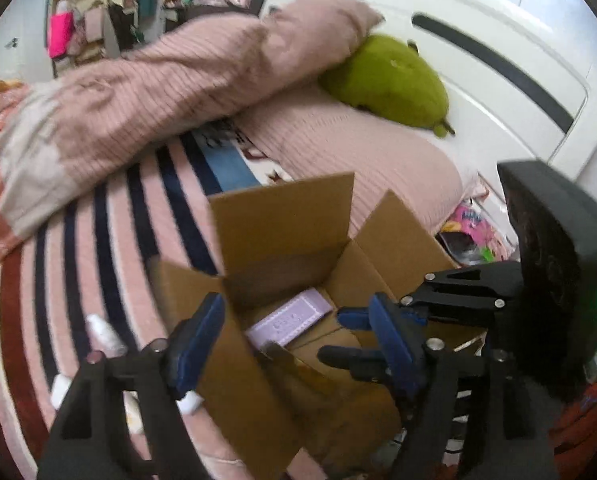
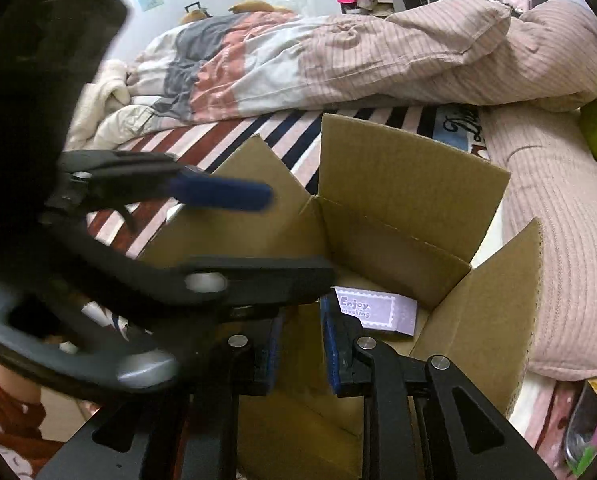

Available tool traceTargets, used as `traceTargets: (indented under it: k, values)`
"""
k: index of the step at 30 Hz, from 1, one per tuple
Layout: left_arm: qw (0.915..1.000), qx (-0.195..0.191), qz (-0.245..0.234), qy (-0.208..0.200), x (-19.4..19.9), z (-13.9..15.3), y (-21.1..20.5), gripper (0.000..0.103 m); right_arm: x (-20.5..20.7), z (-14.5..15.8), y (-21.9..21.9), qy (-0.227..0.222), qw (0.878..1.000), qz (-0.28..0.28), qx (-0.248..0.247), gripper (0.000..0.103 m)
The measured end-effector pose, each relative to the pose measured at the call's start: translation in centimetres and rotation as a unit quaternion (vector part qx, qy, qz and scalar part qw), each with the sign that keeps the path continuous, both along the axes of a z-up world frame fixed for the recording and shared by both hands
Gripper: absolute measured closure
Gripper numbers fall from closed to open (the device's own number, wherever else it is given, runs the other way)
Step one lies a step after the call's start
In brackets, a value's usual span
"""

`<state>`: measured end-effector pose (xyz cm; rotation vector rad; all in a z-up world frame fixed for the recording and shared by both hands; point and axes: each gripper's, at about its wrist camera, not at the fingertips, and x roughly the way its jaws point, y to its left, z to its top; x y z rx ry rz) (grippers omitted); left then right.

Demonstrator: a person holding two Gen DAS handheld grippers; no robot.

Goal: Organize rigid objects
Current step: 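Carry the gold bar into the cardboard box and release it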

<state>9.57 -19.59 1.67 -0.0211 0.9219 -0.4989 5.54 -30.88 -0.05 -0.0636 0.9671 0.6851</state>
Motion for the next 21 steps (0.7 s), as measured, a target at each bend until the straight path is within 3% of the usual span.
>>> traceTargets:
  k: [5,11,15,18,19,21]
  values:
    - [0.9975,0.009,0.057,-0.041,-2.5,2.1,6.6,0.030,-2.7,2.7,2.3,-0.049,0.998,0.030,0.034,0.079]
    - [0.9872,0.026,0.146,-0.059,-5.6,1.4,16.0,0.027,-5.1,4.3,10.6,-0.071,0.989,0.113,0.062,0.078]
    - [0.9804,0.042,0.187,-0.046,-6.7,-1.3,20.8,0.027,-5.4,1.6,16.9,-0.046,0.986,0.150,0.047,0.072]
    - [0.9785,0.033,0.201,-0.030,-7.3,-3.9,23.4,0.027,-5.1,-1.7,19.8,-0.034,0.990,0.138,0.010,0.071]
    - [0.9784,0.031,0.203,-0.026,-7.4,-4.8,24.1,0.027,-5.0,-2.8,20.7,-0.040,0.991,0.128,-0.013,0.069]
    - [0.9777,0.030,0.207,-0.019,-7.4,-6.4,24.9,0.027,-5.7,-4.3,22.5,-0.095,0.986,0.113,-0.073,0.059]
